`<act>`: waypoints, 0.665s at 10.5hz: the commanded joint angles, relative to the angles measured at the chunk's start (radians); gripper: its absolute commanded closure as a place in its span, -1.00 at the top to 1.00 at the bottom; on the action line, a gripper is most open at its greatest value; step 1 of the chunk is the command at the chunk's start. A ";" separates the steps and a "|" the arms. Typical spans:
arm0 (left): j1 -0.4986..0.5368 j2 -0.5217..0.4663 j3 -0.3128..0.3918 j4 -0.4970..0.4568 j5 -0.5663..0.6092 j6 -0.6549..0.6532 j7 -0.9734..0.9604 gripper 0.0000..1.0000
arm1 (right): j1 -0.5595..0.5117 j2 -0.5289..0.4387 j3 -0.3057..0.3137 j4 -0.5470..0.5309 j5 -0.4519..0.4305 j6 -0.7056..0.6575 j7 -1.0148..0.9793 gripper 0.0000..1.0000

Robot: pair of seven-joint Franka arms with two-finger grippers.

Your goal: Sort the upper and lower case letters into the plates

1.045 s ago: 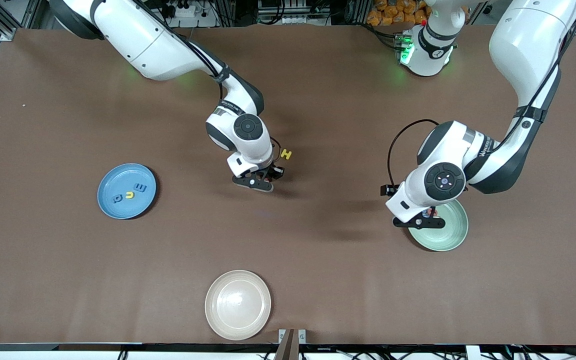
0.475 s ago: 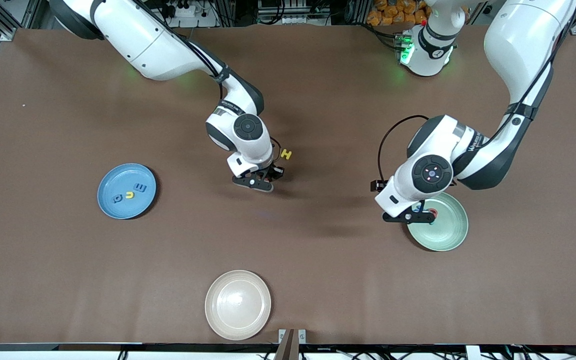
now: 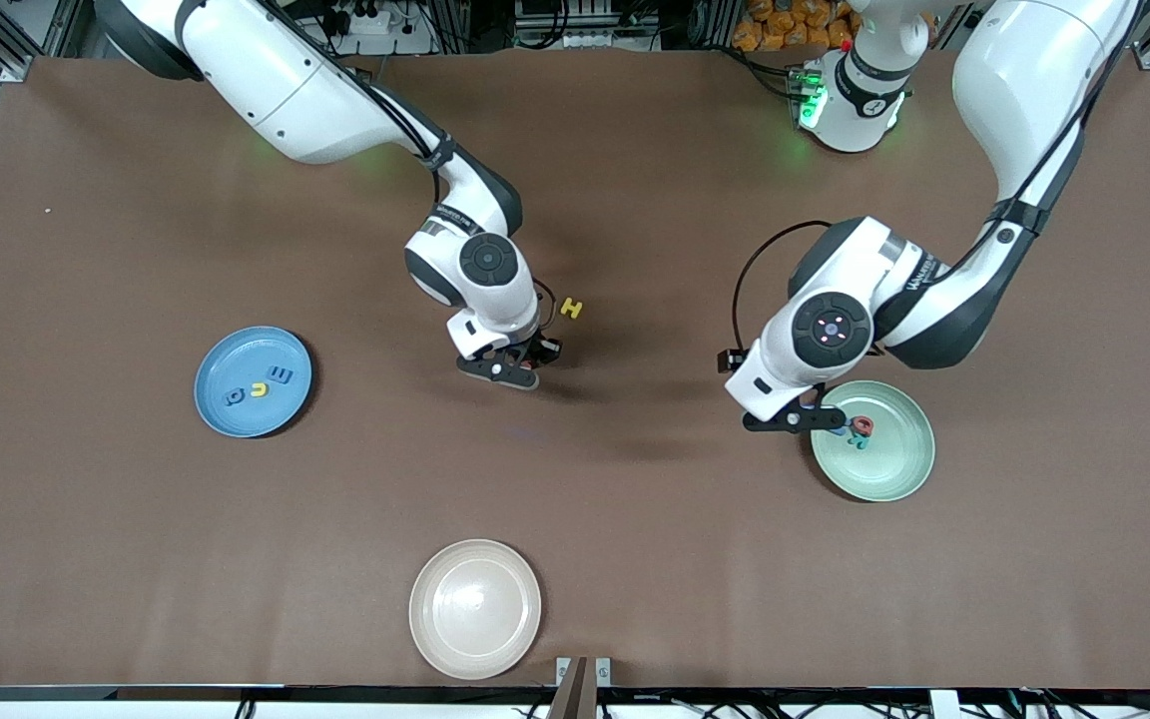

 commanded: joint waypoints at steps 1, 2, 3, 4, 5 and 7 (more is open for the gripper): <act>-0.051 -0.018 -0.003 -0.017 -0.002 -0.010 -0.088 1.00 | -0.034 0.001 0.002 0.012 -0.024 -0.041 -0.043 -0.71; -0.067 -0.015 -0.003 -0.017 -0.002 -0.008 -0.120 1.00 | -0.047 -0.001 0.005 0.013 -0.021 -0.067 -0.071 -0.72; -0.099 -0.008 -0.003 -0.014 -0.016 -0.005 -0.163 1.00 | -0.051 -0.002 0.007 0.016 -0.020 -0.089 -0.082 -0.73; -0.134 0.003 -0.003 -0.011 -0.028 0.004 -0.218 1.00 | -0.053 -0.004 0.008 0.021 -0.017 -0.101 -0.096 -0.74; -0.168 0.008 -0.002 -0.011 -0.028 0.019 -0.268 1.00 | -0.062 -0.005 0.008 0.027 -0.014 -0.130 -0.111 -0.74; -0.240 0.029 0.000 -0.014 -0.025 0.071 -0.377 1.00 | -0.099 -0.007 0.030 0.039 -0.006 -0.204 -0.166 -0.74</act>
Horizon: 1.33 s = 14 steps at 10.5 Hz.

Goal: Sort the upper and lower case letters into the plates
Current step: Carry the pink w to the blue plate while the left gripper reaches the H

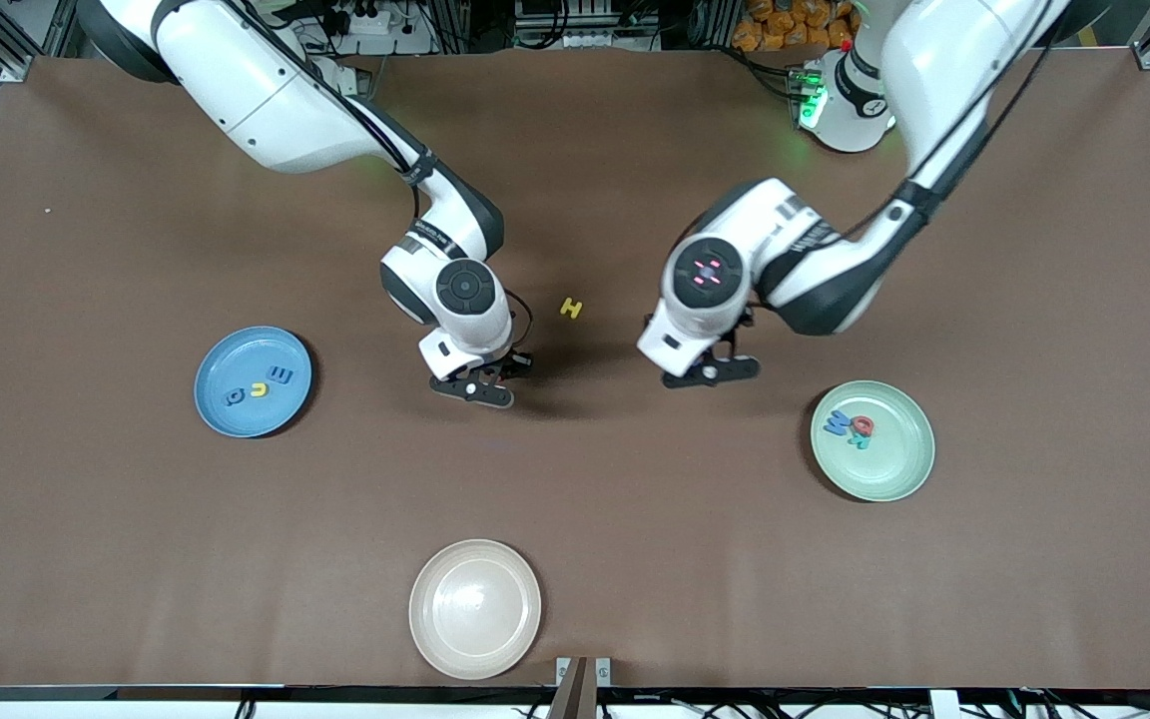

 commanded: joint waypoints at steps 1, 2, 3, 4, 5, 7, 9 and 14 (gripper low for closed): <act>-0.071 0.024 0.007 -0.004 -0.011 0.064 -0.094 1.00 | -0.097 -0.006 0.068 0.017 -0.004 -0.092 -0.073 -0.74; -0.085 0.035 0.007 -0.010 -0.005 0.101 -0.101 1.00 | -0.162 -0.005 0.119 0.028 -0.004 -0.148 -0.109 -0.74; -0.101 0.048 0.009 -0.012 0.000 0.136 -0.102 1.00 | -0.206 -0.005 0.147 0.039 -0.004 -0.200 -0.134 -0.74; -0.133 0.055 0.012 -0.018 0.014 0.172 -0.100 1.00 | -0.236 -0.006 0.153 0.048 -0.004 -0.245 -0.172 -0.74; -0.153 0.056 0.015 -0.040 0.058 0.213 -0.103 1.00 | -0.269 -0.006 0.153 0.054 -0.004 -0.296 -0.223 -0.74; -0.156 0.058 0.017 -0.103 0.078 0.308 -0.102 1.00 | -0.352 -0.015 0.153 0.054 -0.006 -0.351 -0.315 -0.74; -0.158 0.076 0.018 -0.137 0.167 0.397 -0.109 1.00 | -0.439 -0.034 0.155 0.054 -0.006 -0.379 -0.413 -0.74; -0.327 0.105 0.145 -0.108 0.199 0.470 -0.135 1.00 | -0.627 -0.092 0.149 0.034 -0.026 -0.502 -0.648 -0.72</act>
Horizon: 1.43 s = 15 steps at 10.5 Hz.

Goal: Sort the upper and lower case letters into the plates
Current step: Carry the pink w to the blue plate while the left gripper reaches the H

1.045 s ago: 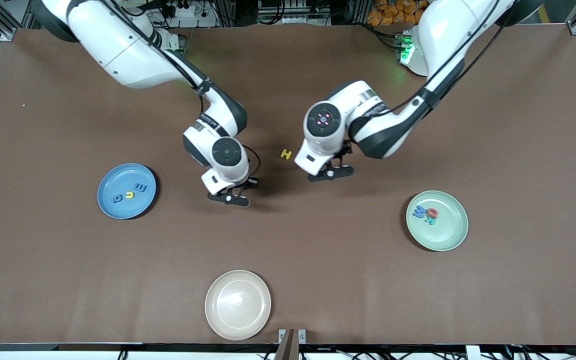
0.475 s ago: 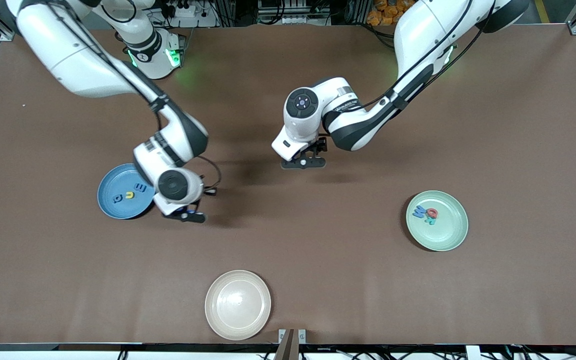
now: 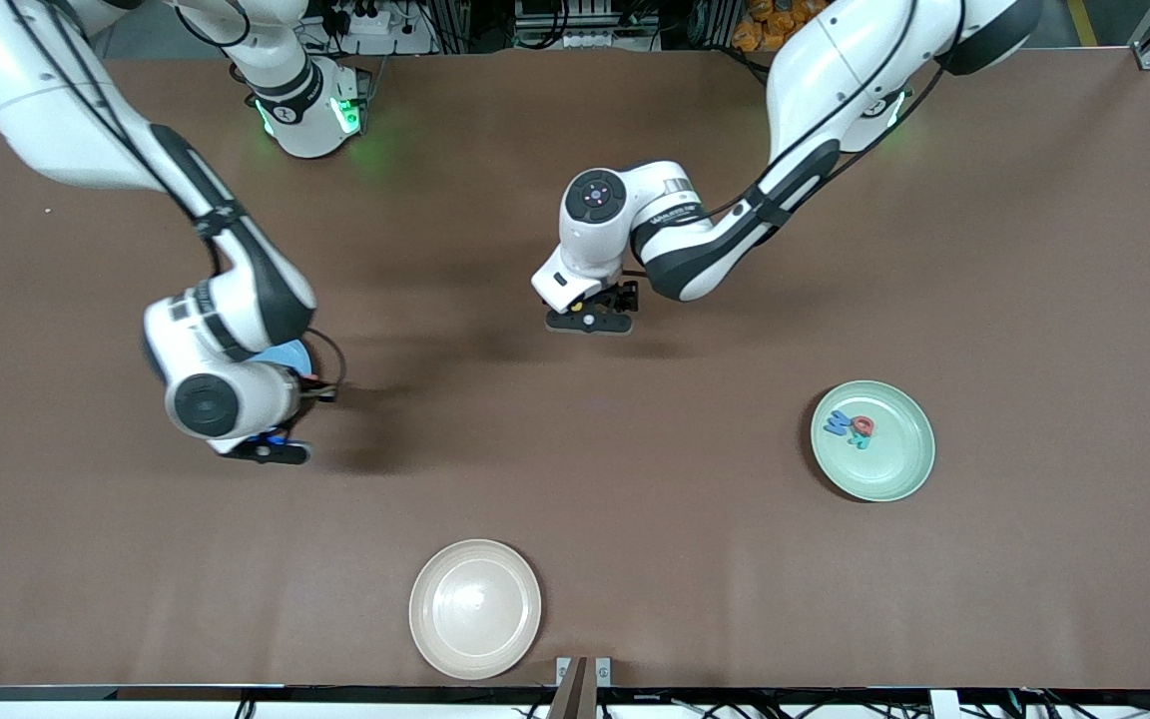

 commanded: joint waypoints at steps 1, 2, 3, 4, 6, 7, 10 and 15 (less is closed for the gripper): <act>-0.115 0.008 0.089 0.028 0.021 0.018 -0.037 1.00 | -0.101 -0.027 0.014 -0.035 -0.029 -0.019 -0.144 -0.69; -0.135 0.024 0.101 0.030 0.027 0.027 -0.037 1.00 | -0.144 -0.033 0.017 -0.037 -0.029 -0.027 -0.211 -0.66; -0.158 0.034 0.107 0.028 0.029 0.051 -0.056 1.00 | -0.160 -0.059 0.014 -0.042 -0.032 -0.066 -0.251 -0.65; -0.175 0.037 0.121 0.028 0.035 0.055 -0.071 1.00 | -0.181 -0.071 0.014 -0.058 -0.040 -0.071 -0.289 -0.57; -0.179 0.040 0.121 0.027 0.058 0.058 -0.067 1.00 | -0.191 -0.073 0.016 -0.063 -0.040 -0.071 -0.288 0.99; -0.179 0.052 0.121 0.027 0.093 0.068 -0.065 1.00 | -0.192 -0.079 0.017 -0.062 -0.040 -0.076 -0.287 1.00; -0.186 0.054 0.121 0.024 0.113 0.071 -0.064 0.88 | -0.218 -0.137 0.027 -0.054 -0.026 -0.096 -0.293 1.00; -0.198 0.052 0.121 0.019 0.113 0.070 -0.051 0.65 | -0.251 -0.208 0.025 0.053 0.078 -0.184 -0.362 1.00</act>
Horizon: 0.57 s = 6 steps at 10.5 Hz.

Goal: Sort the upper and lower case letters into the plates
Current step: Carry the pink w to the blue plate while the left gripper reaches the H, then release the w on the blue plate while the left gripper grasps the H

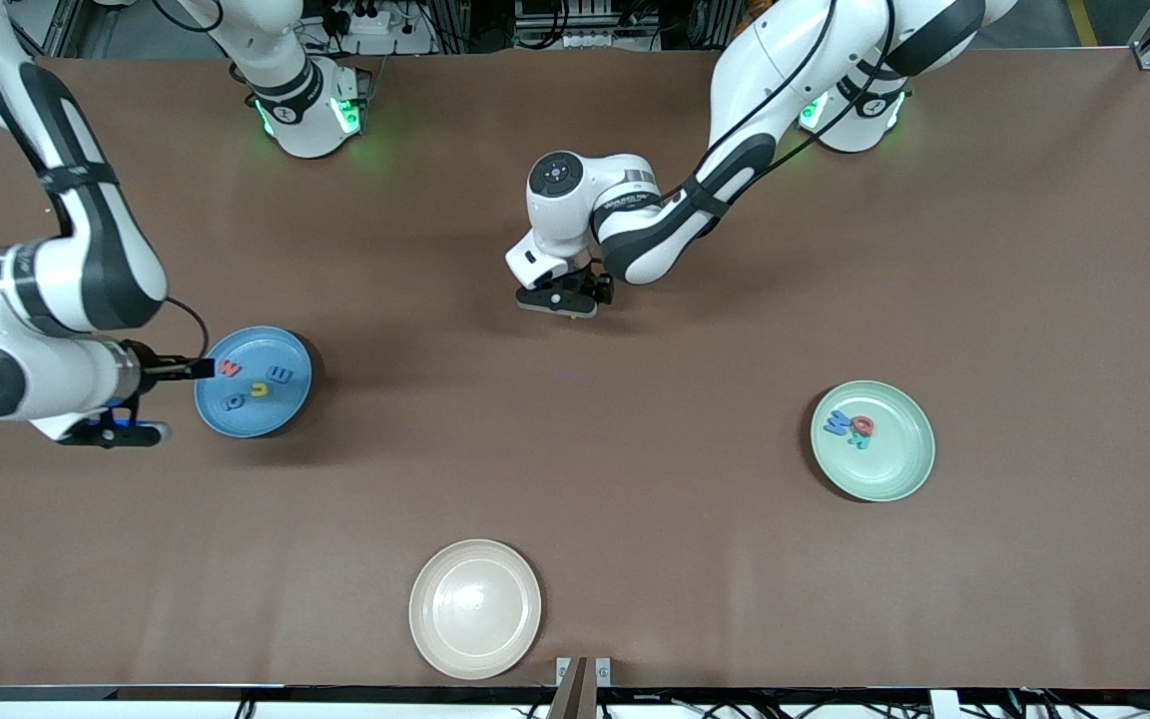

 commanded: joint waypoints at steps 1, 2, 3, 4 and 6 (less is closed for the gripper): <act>-0.011 0.006 0.007 0.007 0.031 0.008 -0.009 0.63 | -0.026 -0.015 0.015 0.088 0.040 -0.076 -0.029 1.00; -0.011 0.006 0.007 0.007 0.032 0.007 -0.009 0.58 | -0.027 -0.015 0.015 0.128 0.042 -0.111 -0.029 1.00; -0.010 0.006 0.007 0.007 0.032 0.007 0.004 0.57 | -0.029 -0.015 0.014 0.172 0.042 -0.150 -0.031 1.00; -0.008 0.006 0.007 0.007 0.031 0.007 0.012 0.52 | -0.034 -0.015 0.014 0.197 0.048 -0.161 -0.025 1.00; -0.008 0.007 0.007 0.005 0.031 0.007 0.012 0.48 | -0.059 -0.015 0.014 0.245 0.085 -0.171 -0.024 1.00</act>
